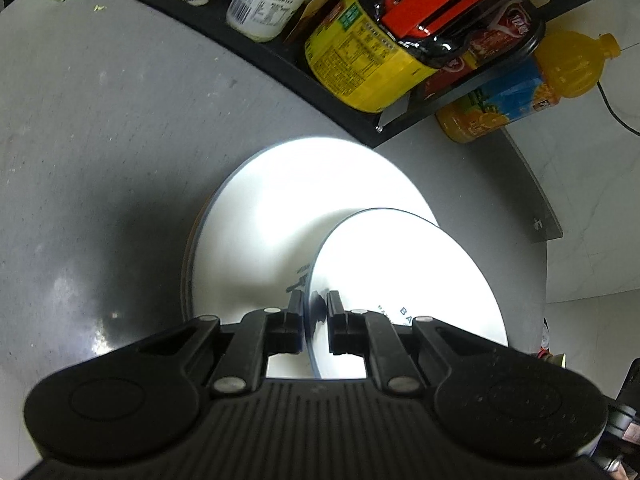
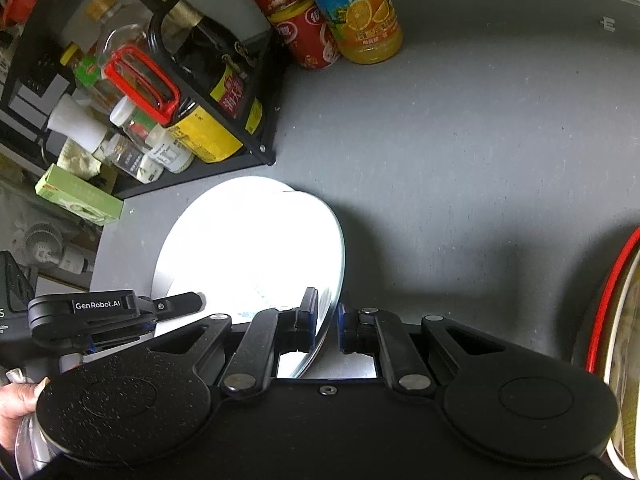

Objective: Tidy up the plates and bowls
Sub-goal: 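Lift the 'Bakery' plate and carry it over the plate stack, then lower the 'Bakery' plate onto the stack and open the right gripper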

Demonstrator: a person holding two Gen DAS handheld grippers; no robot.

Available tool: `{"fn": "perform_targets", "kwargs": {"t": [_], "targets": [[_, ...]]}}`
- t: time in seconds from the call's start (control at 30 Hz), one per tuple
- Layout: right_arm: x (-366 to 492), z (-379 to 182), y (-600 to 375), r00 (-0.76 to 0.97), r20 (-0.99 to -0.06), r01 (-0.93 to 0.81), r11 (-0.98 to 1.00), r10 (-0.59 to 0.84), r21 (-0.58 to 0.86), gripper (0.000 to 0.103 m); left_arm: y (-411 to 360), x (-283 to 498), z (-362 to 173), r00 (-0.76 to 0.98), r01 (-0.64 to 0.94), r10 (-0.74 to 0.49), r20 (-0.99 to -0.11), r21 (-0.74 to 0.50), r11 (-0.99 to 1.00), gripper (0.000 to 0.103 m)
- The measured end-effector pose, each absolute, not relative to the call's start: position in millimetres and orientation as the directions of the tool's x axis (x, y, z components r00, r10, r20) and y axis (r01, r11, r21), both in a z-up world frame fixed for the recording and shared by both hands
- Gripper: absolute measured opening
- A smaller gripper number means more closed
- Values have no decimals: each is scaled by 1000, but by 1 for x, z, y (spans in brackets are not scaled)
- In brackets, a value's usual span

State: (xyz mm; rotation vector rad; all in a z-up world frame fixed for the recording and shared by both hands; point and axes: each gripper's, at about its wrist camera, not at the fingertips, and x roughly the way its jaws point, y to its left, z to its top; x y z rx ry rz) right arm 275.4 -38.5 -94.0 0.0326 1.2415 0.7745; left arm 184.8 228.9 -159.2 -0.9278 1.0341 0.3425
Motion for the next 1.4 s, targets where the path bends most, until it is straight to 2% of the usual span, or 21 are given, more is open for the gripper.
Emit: {"fn": "perform_targets", "kwargs": {"t": [0.5,0.63,0.67,0.8,1.03,1.1,1.23,1.4], "targets": [[260,-94,-21,193,-854,-555,771,484,312,8,229,186,-176,485,-655,-153,-861,-474,589,13],[258,-95,-19,200,-848,-557,769,490,313,5,228,186,-166,462,-658,-87,-883,-407,634,13],[258,-94,-18,201,-846,-557,768,494,316,5,227,186,-161,467,-654,-70,-881,-398,643,15],[259,-94,-16,214,-848,-559,772,485,301,6,231,186,-147,469,-646,-23,-883,-361,672,37],[260,-101,-18,197,-848,-549,772,491,319,7,239,179,-132,489,-657,21,-872,-353,667,49],[260,-103,-17,196,-851,-546,775,488,318,7,239,178,-128,481,-665,50,-875,-327,672,57],[258,-106,-14,195,-853,-551,774,484,313,8,242,174,-125,482,-675,82,-873,-309,670,61],[258,-112,-12,189,-856,-548,775,481,314,10,243,176,-140,459,-682,53,-887,-314,660,62]]}}
